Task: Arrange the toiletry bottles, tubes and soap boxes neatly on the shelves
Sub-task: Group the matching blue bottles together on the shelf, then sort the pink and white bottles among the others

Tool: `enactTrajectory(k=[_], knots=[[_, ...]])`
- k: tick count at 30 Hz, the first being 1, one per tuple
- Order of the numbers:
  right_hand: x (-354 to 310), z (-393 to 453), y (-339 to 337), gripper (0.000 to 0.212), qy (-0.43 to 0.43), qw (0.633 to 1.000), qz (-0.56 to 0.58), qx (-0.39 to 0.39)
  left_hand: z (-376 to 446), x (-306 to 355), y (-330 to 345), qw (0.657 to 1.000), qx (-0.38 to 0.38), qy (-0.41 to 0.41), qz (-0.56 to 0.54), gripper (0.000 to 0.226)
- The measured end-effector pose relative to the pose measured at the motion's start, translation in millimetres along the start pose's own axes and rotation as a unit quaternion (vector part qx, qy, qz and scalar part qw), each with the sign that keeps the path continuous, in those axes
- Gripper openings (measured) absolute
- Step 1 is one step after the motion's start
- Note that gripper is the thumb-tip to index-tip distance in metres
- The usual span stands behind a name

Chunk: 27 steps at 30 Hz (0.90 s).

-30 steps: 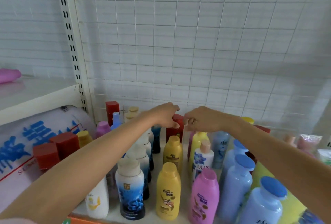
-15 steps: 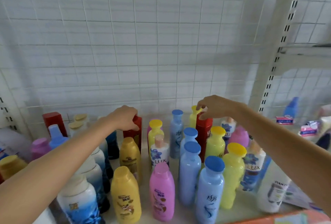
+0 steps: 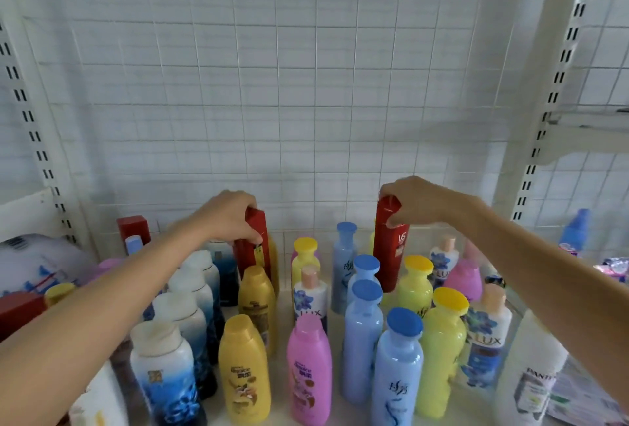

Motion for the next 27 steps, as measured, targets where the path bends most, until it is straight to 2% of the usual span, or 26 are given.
enactTrajectory(k=[3, 7, 11, 19, 27], knots=[[-15, -3, -41, 0.042, -0.025, 0.998, 0.001, 0.055, -8, 13, -43, 0.998, 0.045, -0.007, -0.041, 0.041], [-42, -7, -82, 0.04, -0.066, 0.99, 0.008, 0.123, -24, 32, -89, 0.984, 0.175, 0.019, 0.001, 0.044], [-74, -11, -104, 0.037, -0.111, 0.977, 0.035, 0.178, -45, 40, -109, 0.958, 0.284, 0.04, -0.011, 0.042], [-141, -14, -114, 0.038, -0.2, 0.937, 0.126, 0.258, -82, 5, -137, 0.925, 0.376, 0.011, -0.058, 0.042], [-211, -4, -105, 0.04, -0.273, 0.897, 0.213, 0.273, -127, -52, -176, 0.897, 0.426, -0.076, -0.088, 0.041]])
Point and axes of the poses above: each hand's wrist, its own z-axis towards the middle knuckle, its own y-axis out of the palm, x = y × z, the point moved 6 cm from there along z, towards the middle knuckle, and after that the axes turned 8 degrees about x, right-handed, at the moved point
